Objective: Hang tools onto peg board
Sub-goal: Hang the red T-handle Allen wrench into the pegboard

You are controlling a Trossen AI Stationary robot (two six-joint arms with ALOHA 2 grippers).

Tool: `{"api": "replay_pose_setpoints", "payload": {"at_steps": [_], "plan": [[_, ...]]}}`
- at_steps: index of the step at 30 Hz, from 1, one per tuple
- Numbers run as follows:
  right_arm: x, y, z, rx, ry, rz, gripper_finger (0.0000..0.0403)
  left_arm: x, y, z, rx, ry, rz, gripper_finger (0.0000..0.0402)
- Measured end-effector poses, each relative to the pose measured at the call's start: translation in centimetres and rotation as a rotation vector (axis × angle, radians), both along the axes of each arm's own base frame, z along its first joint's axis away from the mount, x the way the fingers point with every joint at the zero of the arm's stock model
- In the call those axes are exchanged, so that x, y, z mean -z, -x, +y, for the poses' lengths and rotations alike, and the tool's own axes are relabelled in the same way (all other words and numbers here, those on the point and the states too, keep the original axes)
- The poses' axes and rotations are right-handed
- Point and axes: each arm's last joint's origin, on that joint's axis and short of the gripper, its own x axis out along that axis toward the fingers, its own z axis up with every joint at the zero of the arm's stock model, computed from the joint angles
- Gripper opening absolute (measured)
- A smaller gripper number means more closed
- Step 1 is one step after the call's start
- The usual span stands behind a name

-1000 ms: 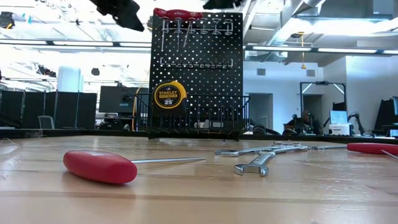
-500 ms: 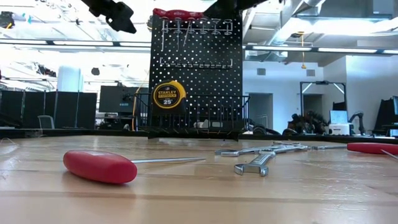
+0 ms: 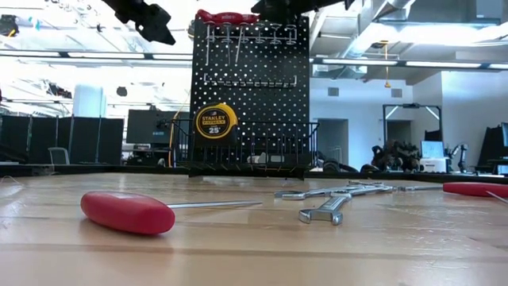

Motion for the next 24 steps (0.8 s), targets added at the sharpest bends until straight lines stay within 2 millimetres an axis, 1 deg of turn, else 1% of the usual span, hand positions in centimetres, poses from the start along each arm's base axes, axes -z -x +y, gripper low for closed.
{"api": "replay_pose_setpoints", "payload": {"at_steps": [5,10,14,19,24], "plan": [[0.62,-0.62,-0.39,-0.001,-0.006,0.000,0.0233,0.00,-0.09,-0.01,0.027,0.016,-0.010,0.0306],[0.45,-0.77,-0.44,-0.004,-0.004,-0.002,0.0205,0.02,-0.13,0.32,0.027,0.026,-0.014,0.0306],[0.46,-0.82,-0.38,-0.006,-0.001,-0.003,0.0169,0.01,-0.13,0.46,0.019,0.029,-0.019,0.0306],[0.48,-0.79,-0.43,-0.005,0.000,0.000,0.0113,0.01,-0.13,0.48,0.019,0.030,-0.022,0.0306],[0.45,-0.81,-0.40,0.000,0.009,0.001,0.0073,0.01,-0.13,0.48,0.018,0.031,-0.024,0.0306]]}}
